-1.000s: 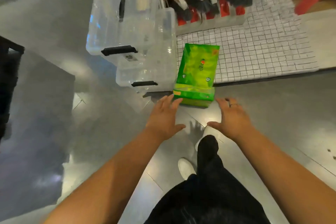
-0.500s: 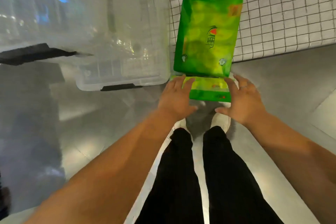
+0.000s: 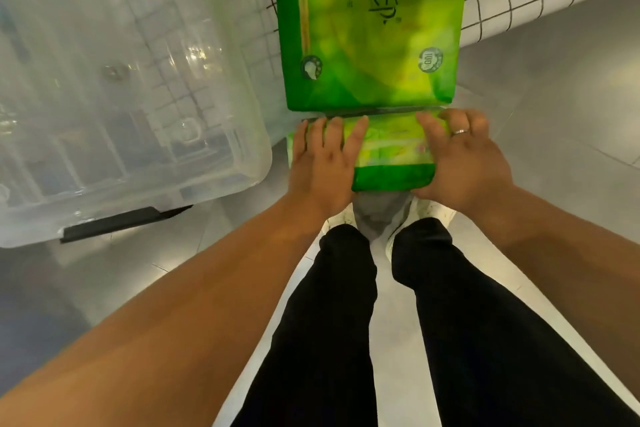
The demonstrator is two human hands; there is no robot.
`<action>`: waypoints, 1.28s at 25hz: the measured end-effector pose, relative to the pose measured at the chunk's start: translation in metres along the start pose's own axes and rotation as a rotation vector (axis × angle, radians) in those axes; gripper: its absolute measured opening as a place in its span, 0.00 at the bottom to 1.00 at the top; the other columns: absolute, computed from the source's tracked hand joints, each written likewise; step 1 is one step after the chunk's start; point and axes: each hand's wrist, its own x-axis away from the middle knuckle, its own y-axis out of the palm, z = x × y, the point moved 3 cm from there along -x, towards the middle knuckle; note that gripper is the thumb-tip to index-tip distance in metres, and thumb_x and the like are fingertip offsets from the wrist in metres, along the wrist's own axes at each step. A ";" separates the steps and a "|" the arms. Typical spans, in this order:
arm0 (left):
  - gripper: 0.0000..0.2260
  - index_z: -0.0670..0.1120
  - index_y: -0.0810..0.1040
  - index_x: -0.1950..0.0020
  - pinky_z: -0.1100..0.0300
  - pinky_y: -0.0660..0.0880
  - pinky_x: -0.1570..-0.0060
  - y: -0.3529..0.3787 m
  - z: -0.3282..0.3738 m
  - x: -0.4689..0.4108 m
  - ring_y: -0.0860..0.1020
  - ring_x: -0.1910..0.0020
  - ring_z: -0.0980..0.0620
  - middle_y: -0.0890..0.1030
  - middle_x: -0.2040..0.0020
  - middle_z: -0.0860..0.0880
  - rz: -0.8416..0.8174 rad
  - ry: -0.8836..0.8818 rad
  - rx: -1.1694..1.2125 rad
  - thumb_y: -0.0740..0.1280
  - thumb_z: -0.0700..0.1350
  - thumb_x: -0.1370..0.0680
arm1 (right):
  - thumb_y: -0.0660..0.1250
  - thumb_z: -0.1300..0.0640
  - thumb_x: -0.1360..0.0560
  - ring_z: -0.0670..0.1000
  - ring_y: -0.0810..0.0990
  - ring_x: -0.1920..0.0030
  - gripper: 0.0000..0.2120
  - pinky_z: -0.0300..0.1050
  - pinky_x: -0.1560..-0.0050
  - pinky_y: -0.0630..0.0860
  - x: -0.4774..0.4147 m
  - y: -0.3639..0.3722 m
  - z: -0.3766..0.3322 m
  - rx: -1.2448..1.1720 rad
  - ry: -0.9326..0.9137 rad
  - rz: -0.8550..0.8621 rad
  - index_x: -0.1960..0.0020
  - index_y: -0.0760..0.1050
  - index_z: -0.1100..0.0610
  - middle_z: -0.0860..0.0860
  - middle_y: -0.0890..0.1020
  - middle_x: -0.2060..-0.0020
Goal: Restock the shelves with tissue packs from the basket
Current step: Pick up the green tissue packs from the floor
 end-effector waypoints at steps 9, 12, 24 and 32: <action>0.35 0.47 0.69 0.33 0.44 0.69 0.46 -0.062 0.006 0.026 0.76 0.50 0.38 0.78 0.46 0.41 0.099 0.168 0.092 0.56 0.65 0.35 | 0.78 0.45 0.42 0.66 0.67 0.41 0.44 0.58 0.54 0.77 0.064 -0.044 -0.011 -0.094 0.027 0.062 0.30 0.68 0.59 0.62 0.73 0.40; 0.35 0.46 0.74 0.36 0.46 0.70 0.48 -0.106 0.015 0.043 0.77 0.52 0.39 0.79 0.48 0.42 0.082 0.215 0.116 0.61 0.64 0.37 | 0.78 0.43 0.42 0.64 0.72 0.42 0.41 0.58 0.54 0.79 0.103 -0.077 -0.008 -0.120 -0.005 0.180 0.33 0.72 0.58 0.60 0.76 0.42; 0.38 0.49 0.70 0.33 0.53 0.73 0.44 -0.337 0.059 0.163 0.76 0.44 0.47 0.78 0.42 0.48 -0.119 0.225 0.489 0.76 0.62 0.39 | 0.80 0.43 0.41 0.58 0.66 0.30 0.53 0.53 0.32 0.68 0.323 -0.209 -0.029 -0.783 0.422 0.605 0.24 0.59 0.55 0.57 0.58 0.27; 0.37 0.48 0.77 0.43 0.46 0.79 0.47 -0.405 0.115 0.241 0.83 0.50 0.46 0.85 0.50 0.48 -0.379 0.072 1.117 0.81 0.51 0.50 | 0.78 0.39 0.41 0.60 0.56 0.25 0.53 0.56 0.26 0.60 0.471 -0.180 -0.047 -1.127 0.833 0.686 0.24 0.58 0.54 0.59 0.54 0.24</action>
